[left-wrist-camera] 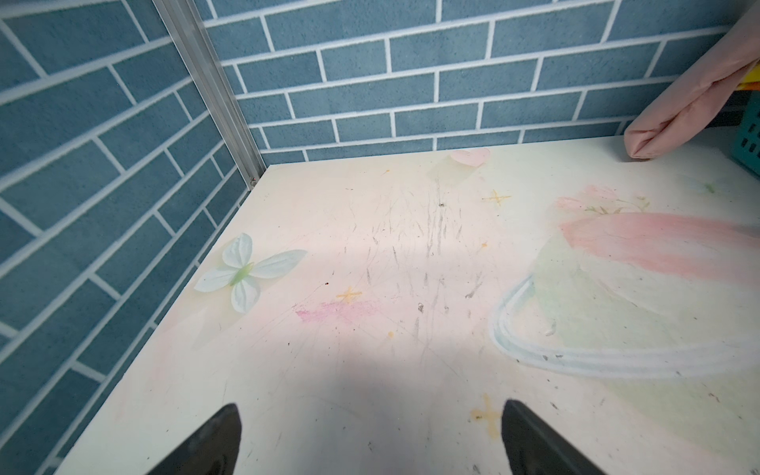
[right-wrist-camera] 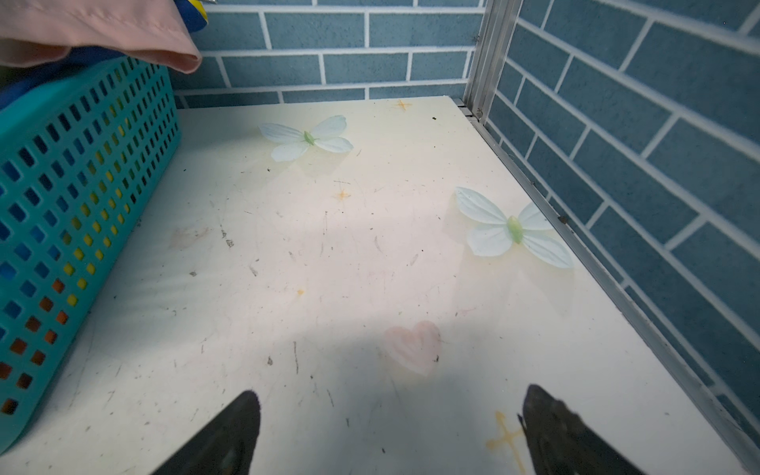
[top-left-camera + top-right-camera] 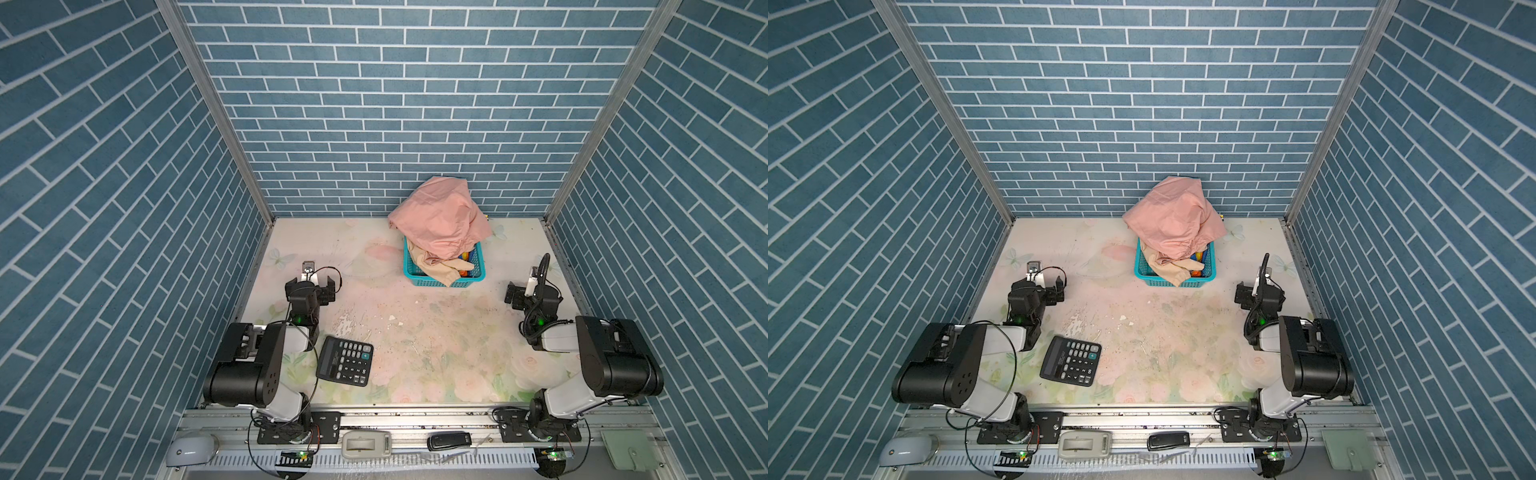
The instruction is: Fold and stack the shorts
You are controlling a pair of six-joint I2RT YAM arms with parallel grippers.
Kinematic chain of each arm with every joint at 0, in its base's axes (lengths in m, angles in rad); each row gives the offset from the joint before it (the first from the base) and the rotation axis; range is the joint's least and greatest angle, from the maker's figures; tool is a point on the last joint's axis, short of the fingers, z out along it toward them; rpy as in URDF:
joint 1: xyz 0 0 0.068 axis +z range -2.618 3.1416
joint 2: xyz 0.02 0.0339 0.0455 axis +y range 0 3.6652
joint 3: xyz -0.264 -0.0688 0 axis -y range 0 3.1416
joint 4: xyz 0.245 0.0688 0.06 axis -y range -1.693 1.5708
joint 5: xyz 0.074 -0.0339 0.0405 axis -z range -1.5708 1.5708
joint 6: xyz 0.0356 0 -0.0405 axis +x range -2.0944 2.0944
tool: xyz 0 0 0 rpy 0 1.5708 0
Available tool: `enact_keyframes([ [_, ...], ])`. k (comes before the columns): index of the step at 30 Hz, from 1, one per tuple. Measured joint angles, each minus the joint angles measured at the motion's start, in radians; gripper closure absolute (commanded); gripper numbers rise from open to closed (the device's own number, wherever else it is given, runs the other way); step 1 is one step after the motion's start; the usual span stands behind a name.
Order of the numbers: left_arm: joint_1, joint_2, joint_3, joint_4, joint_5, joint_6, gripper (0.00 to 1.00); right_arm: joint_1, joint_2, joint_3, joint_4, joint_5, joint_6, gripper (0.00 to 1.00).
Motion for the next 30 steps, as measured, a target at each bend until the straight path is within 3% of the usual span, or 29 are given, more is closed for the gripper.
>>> enact_keyframes([
  [12, 0.000, -0.003, 0.000, -0.010, -0.019, -0.003, 0.00, 0.000, 0.000, 0.000, 0.002, 0.007, 0.000, 0.01],
  [15, 0.000, -0.058, 0.018, -0.122, -0.056, -0.011, 0.00, 0.002, -0.056, -0.004, -0.037, 0.066, 0.011, 0.01],
  [18, 0.000, -0.152, 0.084, -0.271, -0.099, -0.034, 0.00, 0.003, -0.219, -0.005, -0.119, 0.140, 0.035, 0.01],
  [23, 0.000, -0.294, 0.182, -0.460, -0.150, -0.151, 0.00, 0.002, -0.375, 0.003, -0.194, 0.185, 0.111, 0.01],
  [30, 0.000, -0.386, 0.274, -0.716, -0.053, -0.377, 0.00, 0.007, -0.488, 0.097, -0.478, 0.090, 0.266, 0.01],
])
